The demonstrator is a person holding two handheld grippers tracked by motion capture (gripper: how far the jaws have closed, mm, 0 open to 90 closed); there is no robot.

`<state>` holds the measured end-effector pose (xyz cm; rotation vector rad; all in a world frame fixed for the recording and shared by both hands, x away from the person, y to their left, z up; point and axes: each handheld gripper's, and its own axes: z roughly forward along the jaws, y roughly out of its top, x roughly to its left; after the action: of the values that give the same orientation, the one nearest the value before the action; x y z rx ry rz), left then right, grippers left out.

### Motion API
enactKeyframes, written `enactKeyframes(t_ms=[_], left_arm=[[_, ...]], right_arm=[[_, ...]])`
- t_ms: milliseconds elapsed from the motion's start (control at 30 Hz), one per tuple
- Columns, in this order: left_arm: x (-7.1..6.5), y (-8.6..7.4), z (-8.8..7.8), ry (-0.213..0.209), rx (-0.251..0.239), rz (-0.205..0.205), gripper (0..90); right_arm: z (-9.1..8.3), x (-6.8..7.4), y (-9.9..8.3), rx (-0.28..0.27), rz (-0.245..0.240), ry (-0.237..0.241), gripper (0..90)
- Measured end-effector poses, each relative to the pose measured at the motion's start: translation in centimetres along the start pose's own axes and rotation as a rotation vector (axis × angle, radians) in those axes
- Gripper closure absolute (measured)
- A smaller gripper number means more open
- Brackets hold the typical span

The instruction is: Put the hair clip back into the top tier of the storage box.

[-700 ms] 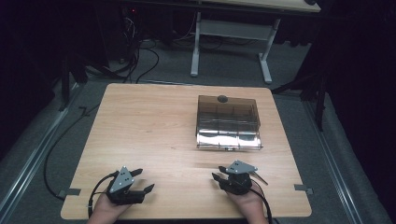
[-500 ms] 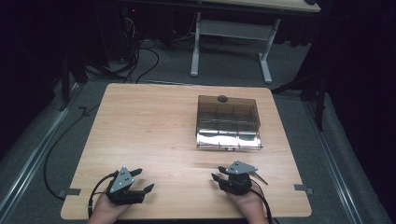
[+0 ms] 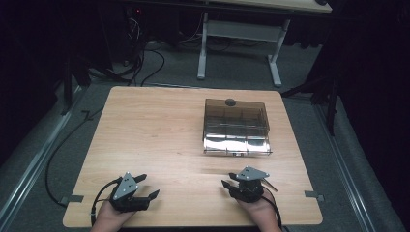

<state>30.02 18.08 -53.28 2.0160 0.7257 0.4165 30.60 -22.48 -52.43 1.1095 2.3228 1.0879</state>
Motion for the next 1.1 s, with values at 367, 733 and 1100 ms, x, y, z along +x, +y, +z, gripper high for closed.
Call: enactKeyframes(t_ms=[367, 733, 1100], left_arm=[[-0.1, 0.0, 0.1, 0.004, 0.011, 0.005, 26.5], [0.0, 0.0, 0.1, 0.009, 0.012, -0.006, 26.5], [0.0, 0.0, 0.1, 0.007, 0.01, -0.005, 26.5]], right_arm=[[-2.4, -1.6, -2.0, -0.009, 0.047, -0.034, 55.8], [-5.0, -4.1, -3.2, -0.014, 0.105, -0.097, 61.7], [-7.2, -6.7, -4.4, -0.028, 0.196, -0.174, 67.2]])
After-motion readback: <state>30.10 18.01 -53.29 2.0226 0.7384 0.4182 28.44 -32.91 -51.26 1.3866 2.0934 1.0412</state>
